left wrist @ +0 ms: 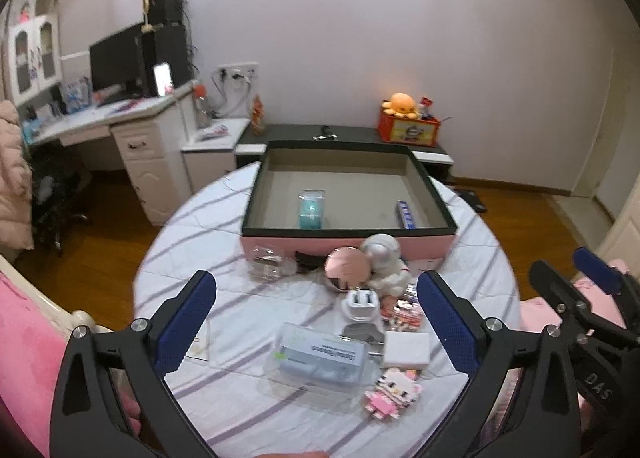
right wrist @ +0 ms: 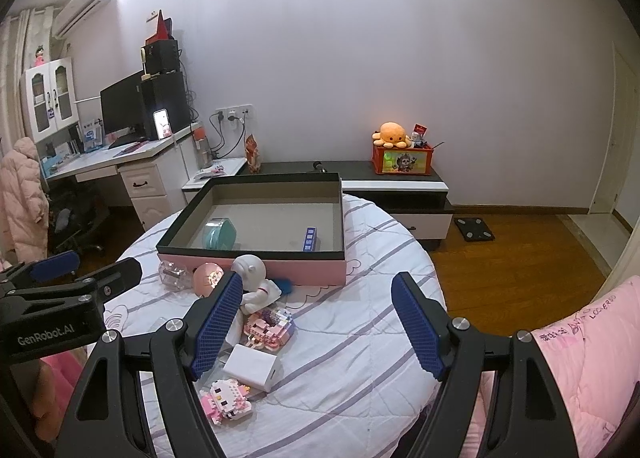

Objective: Organize rigid objects

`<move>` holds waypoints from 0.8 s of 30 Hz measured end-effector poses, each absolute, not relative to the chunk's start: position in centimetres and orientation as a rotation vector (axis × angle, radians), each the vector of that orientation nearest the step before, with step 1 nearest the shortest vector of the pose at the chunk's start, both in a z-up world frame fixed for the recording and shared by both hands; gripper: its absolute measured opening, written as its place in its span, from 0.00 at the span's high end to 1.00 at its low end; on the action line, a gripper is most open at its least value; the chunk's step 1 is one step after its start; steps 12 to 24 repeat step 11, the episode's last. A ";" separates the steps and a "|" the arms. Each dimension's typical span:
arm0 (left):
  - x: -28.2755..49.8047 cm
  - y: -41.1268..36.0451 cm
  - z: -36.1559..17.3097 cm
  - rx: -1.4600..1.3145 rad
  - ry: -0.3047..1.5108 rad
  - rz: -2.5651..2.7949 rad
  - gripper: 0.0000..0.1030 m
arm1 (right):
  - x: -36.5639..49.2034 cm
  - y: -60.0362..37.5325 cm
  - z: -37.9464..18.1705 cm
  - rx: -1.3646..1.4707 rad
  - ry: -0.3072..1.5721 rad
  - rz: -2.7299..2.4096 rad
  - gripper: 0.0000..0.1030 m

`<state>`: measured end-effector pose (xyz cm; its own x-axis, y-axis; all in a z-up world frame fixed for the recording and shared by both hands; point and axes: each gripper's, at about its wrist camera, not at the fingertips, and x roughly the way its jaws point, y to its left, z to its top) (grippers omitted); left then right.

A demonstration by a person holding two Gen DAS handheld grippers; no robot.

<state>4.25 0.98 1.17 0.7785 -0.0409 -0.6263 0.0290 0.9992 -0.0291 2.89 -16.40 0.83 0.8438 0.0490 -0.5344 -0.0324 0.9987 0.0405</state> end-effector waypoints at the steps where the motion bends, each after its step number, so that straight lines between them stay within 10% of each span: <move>1: 4.3 0.9 1.2 -0.016 0.678 -0.039 0.01 | 2.8 -16.3 0.9 0.029 0.565 0.042 0.24; 24: 4.2 1.2 1.4 -0.029 0.684 -0.041 0.01 | 2.7 -16.3 0.9 0.022 0.564 0.046 0.24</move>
